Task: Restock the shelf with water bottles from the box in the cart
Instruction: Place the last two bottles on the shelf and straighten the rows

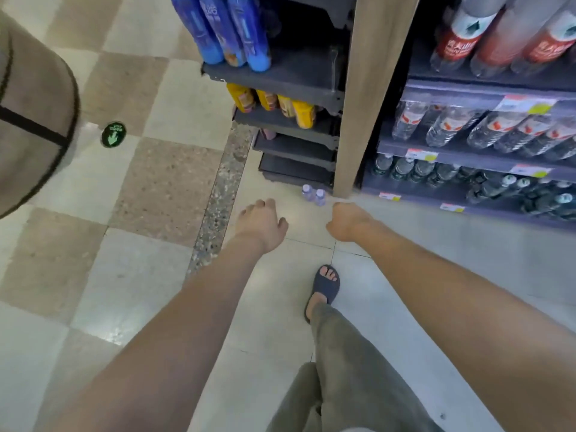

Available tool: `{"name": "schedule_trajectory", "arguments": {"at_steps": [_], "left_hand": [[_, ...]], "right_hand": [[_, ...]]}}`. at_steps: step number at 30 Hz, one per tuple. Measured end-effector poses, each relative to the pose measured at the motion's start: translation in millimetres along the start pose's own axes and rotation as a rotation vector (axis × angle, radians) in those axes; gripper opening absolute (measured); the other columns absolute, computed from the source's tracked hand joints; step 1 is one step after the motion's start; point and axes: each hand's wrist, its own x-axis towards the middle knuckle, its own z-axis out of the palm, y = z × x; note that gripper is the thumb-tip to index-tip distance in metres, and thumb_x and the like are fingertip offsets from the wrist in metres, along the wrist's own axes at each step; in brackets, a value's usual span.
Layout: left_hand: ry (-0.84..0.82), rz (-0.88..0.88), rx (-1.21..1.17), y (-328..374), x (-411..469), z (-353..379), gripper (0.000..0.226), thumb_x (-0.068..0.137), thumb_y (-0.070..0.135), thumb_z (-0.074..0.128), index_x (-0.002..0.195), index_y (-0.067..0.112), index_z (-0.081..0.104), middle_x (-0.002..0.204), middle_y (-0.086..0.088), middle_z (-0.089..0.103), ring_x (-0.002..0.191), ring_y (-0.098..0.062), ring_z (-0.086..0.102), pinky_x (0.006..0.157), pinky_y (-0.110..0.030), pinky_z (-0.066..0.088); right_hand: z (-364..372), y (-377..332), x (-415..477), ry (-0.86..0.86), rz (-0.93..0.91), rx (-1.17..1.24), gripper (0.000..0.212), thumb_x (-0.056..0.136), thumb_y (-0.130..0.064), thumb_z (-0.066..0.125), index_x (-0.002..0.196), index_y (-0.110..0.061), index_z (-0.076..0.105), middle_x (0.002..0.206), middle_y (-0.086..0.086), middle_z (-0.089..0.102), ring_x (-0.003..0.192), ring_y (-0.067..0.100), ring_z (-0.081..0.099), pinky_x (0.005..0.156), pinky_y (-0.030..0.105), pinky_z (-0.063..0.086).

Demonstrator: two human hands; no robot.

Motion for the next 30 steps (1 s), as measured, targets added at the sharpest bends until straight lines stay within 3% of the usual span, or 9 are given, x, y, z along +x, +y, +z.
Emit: {"name": "schedule_trajectory", "arguments": {"at_steps": [2,7,11,17,21,25,30], "left_hand": [[-0.053,0.02,0.01,-4,28,9,0.054,0.103,0.041,0.046,0.147,0.009,0.043,0.142,-0.016,0.052,0.13,-0.037,0.051,0.103,-0.044,0.043],[-0.161,0.023,0.024,-18,82,25,0.053,0.104,0.041,0.045,0.147,0.01,0.042,0.142,-0.015,0.052,0.129,-0.037,0.052,0.103,-0.045,0.043],[-0.226,0.035,0.052,-28,128,45,0.052,0.104,0.039,0.046,0.147,0.01,0.04,0.143,-0.016,0.051,0.13,-0.037,0.051,0.103,-0.045,0.043],[-0.194,0.088,0.025,-37,200,92,0.049,0.103,0.035,0.048,0.143,0.008,0.044,0.137,-0.016,0.055,0.125,-0.037,0.054,0.1,-0.044,0.043],[-0.225,0.139,0.02,-47,253,156,0.048,0.102,0.034,0.048,0.143,0.009,0.045,0.138,-0.016,0.055,0.126,-0.036,0.054,0.099,-0.043,0.044],[-0.238,0.162,0.058,-64,317,235,0.049,0.102,0.034,0.047,0.145,0.009,0.043,0.141,-0.014,0.053,0.129,-0.034,0.052,0.099,-0.041,0.042],[-0.159,0.162,0.057,-75,404,322,0.049,0.102,0.034,0.048,0.144,0.01,0.042,0.139,-0.013,0.054,0.126,-0.035,0.054,0.099,-0.041,0.043]], "right_hand": [[2,0,28,-0.005,0.043,0.049,0.049,0.1,-0.02,0.052,0.147,-0.01,0.044,0.139,0.014,0.057,0.123,0.032,0.057,0.085,0.03,0.042],[5,-3,81,-0.003,0.122,0.096,0.035,0.102,-0.022,0.051,0.133,-0.006,0.057,0.134,0.015,0.06,0.119,0.032,0.059,0.081,0.029,0.04],[20,0,116,-0.013,0.182,0.126,0.037,0.102,-0.024,0.051,0.134,-0.007,0.055,0.132,0.016,0.06,0.115,0.033,0.06,0.08,0.031,0.042],[60,12,179,0.024,0.265,0.195,0.041,0.101,-0.024,0.051,0.139,-0.007,0.052,0.134,0.016,0.058,0.11,0.033,0.058,0.081,0.033,0.045],[99,30,240,0.058,0.3,0.236,0.045,0.1,-0.024,0.052,0.143,-0.008,0.052,0.138,0.016,0.058,0.114,0.033,0.058,0.083,0.03,0.043],[153,53,317,0.067,0.327,0.215,0.051,0.1,-0.028,0.053,0.147,-0.008,0.048,0.145,0.017,0.054,0.129,0.036,0.053,0.097,0.034,0.046],[216,84,421,0.103,0.321,0.243,0.05,0.098,-0.033,0.056,0.14,-0.007,0.05,0.133,0.017,0.06,0.118,0.035,0.057,0.082,0.03,0.043]]}}
